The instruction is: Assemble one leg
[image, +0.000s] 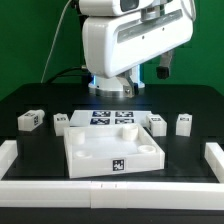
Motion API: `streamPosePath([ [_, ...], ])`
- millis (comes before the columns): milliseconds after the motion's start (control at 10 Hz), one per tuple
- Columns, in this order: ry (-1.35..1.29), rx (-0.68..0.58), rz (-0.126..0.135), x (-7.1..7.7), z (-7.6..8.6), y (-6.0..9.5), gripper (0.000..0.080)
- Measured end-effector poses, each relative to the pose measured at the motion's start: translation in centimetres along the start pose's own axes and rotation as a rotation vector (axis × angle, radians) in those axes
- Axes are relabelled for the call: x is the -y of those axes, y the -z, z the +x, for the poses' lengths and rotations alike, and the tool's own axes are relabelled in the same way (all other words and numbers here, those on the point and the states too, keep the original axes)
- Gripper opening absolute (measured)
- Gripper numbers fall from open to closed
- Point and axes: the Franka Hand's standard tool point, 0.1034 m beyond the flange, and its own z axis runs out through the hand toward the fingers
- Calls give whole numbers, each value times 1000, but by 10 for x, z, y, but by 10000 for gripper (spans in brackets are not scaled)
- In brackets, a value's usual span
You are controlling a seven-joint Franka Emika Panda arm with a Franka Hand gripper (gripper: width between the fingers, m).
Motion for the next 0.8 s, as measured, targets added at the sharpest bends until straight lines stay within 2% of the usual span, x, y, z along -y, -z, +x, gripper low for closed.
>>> streamPosePath([
  [800,0,0,-1,0,0,0,650],
])
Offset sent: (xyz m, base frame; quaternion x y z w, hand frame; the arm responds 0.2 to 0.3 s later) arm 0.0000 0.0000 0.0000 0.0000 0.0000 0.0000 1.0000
